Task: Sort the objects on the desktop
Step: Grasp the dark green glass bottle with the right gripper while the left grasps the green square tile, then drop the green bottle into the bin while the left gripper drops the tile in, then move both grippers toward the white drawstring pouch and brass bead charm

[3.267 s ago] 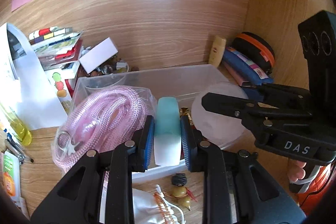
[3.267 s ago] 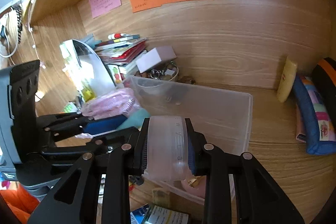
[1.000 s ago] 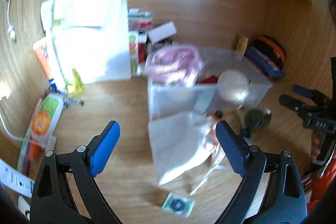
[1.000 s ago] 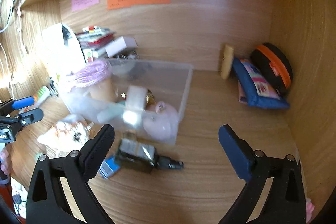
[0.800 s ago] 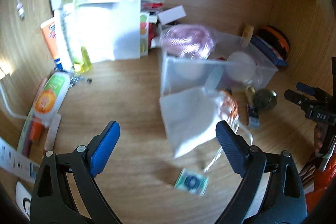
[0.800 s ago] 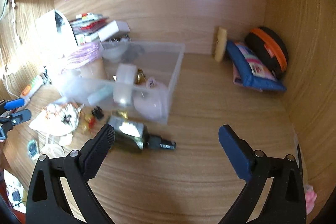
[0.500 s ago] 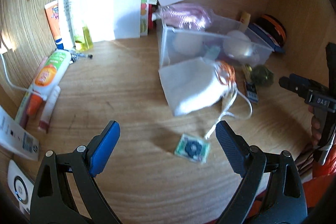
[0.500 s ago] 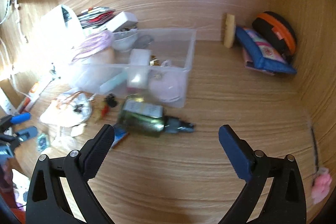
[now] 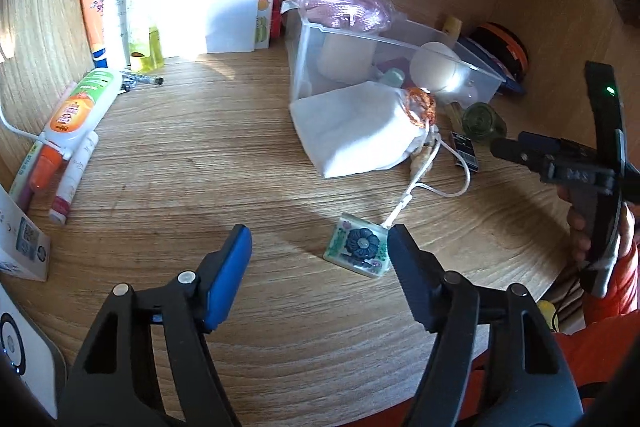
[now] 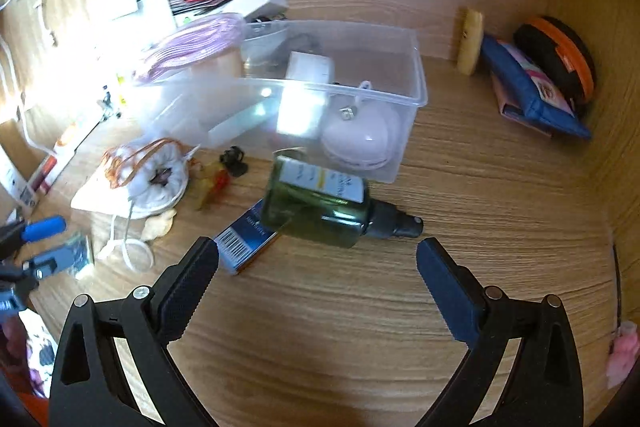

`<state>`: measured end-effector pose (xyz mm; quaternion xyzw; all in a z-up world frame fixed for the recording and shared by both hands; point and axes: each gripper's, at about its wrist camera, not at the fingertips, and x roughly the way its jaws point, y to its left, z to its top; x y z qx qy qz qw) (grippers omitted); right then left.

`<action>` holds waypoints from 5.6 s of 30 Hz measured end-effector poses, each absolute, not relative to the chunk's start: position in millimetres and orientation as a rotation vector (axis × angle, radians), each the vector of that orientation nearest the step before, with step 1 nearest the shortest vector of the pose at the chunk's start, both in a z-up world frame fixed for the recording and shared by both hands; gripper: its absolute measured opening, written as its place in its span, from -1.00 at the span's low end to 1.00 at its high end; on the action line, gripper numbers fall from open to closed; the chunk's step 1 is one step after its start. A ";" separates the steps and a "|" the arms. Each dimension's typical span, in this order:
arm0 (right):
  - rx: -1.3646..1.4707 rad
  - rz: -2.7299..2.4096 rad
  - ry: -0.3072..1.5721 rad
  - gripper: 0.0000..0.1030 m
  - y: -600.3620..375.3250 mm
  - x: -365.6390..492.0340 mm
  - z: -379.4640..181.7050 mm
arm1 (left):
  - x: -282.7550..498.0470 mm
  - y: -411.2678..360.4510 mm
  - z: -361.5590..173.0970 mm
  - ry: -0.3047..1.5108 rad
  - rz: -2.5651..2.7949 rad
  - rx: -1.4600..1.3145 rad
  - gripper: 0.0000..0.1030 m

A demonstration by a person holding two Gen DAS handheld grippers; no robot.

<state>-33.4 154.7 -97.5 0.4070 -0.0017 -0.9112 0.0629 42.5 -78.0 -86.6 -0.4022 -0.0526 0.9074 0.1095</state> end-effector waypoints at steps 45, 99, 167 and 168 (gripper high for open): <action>0.942 -2.774 -0.108 0.55 192.4 -41.5 -43.0 | 7.9 -87.8 -21.4 -0.203 2.880 -0.936 -0.35; 0.977 -2.560 0.164 0.54 132.6 -169.5 -51.3 | -103.1 13.6 -29.6 0.098 2.631 -0.920 -0.32; 1.215 -2.429 0.190 -0.21 88.8 -89.8 -111.9 | -29.0 -51.0 -72.5 0.031 2.596 -1.166 0.75; 1.220 -2.431 0.194 -0.21 88.4 -90.5 -112.7 | -32.7 -47.9 -74.1 0.046 2.585 -1.175 0.76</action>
